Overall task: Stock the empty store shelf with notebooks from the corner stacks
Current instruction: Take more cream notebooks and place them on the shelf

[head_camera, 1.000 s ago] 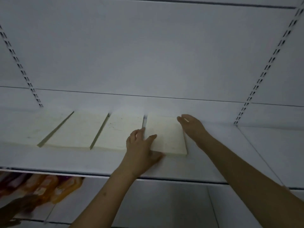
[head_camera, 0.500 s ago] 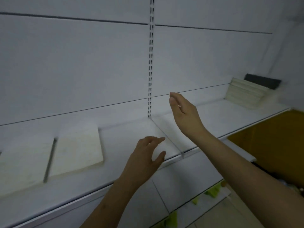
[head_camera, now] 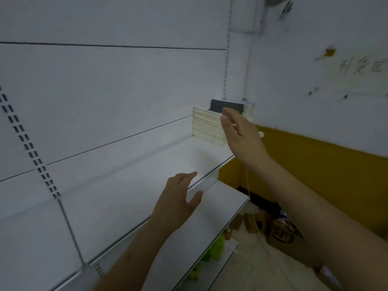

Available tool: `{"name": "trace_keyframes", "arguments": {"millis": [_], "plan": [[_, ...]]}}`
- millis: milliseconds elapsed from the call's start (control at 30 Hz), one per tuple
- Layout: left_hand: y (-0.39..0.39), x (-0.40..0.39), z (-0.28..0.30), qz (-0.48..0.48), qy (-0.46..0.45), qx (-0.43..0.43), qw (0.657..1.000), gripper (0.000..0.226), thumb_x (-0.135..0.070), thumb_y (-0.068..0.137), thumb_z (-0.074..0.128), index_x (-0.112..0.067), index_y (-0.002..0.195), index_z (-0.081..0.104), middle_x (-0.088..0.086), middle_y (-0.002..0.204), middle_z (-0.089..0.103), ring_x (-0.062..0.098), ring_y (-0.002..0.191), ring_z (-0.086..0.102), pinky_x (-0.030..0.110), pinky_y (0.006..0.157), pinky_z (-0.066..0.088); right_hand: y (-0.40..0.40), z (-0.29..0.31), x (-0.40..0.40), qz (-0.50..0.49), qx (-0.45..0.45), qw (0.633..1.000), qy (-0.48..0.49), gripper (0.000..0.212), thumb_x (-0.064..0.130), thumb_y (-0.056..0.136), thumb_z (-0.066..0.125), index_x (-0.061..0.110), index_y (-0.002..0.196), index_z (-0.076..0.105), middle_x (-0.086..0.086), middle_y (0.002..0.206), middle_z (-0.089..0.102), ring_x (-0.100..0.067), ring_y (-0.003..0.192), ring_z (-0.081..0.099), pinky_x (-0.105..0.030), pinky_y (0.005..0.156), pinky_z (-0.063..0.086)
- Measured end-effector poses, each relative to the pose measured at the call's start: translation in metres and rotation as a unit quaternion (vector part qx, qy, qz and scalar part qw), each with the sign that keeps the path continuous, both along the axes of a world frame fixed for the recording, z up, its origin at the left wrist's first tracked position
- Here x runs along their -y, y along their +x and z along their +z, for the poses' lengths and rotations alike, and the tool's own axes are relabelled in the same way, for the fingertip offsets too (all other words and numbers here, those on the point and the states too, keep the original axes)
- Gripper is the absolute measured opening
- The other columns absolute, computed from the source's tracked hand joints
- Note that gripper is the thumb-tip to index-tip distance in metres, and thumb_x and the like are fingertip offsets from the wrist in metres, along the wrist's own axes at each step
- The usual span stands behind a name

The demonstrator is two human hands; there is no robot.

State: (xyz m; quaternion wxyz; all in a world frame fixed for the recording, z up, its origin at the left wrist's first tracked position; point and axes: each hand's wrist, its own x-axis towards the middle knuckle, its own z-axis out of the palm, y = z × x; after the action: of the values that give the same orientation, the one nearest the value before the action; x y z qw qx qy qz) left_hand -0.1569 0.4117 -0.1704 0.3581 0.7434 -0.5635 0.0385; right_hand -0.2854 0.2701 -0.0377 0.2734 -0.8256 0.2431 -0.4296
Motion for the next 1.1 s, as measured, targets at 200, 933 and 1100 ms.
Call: {"name": "trace_keyframes", "arguments": {"millis": [200, 933, 1100], "plan": [[-0.004, 0.103, 0.007, -0.002, 0.004, 0.003, 1.000, 0.057, -0.040, 0.094, 0.058, -0.019, 0.144, 0.043, 0.000, 0.139, 0.050, 0.016, 0.126, 0.040, 0.023, 0.097, 0.034, -0.023, 0.008, 0.095, -0.024, -0.009, 0.999, -0.041, 0.043, 0.036, 0.102, 0.038, 0.015, 0.139, 0.046, 0.001, 0.136, 0.054, -0.001, 0.112, 0.044, -0.008, 0.087, 0.034], [0.113, 0.319, -0.023, 0.042, -0.091, -0.465, 0.880, 0.022, -0.030, 0.102, 0.046, -0.026, 0.117, 0.061, 0.002, 0.120, 0.066, 0.013, 0.106, 0.064, 0.022, 0.089, 0.050, 0.141, -0.095, 0.308, -0.102, -0.035, 0.987, -0.118, 0.025, 0.033, 0.093, 0.057, 0.016, 0.097, 0.075, -0.003, 0.092, 0.074, -0.017, 0.085, 0.065, -0.020, 0.075, 0.041], [0.119, 0.312, 0.002, -0.044, -0.215, -0.771, 0.598, 0.063, -0.058, 0.089, 0.045, -0.014, 0.132, 0.056, 0.017, 0.128, 0.063, 0.035, 0.119, 0.060, 0.050, 0.106, 0.041, 0.142, -0.137, 0.277, -0.043, -0.030, 0.962, -0.266, 0.041, 0.032, 0.097, 0.045, 0.009, 0.126, 0.063, -0.004, 0.130, 0.062, -0.016, 0.122, 0.054, -0.031, 0.109, 0.034]]}}
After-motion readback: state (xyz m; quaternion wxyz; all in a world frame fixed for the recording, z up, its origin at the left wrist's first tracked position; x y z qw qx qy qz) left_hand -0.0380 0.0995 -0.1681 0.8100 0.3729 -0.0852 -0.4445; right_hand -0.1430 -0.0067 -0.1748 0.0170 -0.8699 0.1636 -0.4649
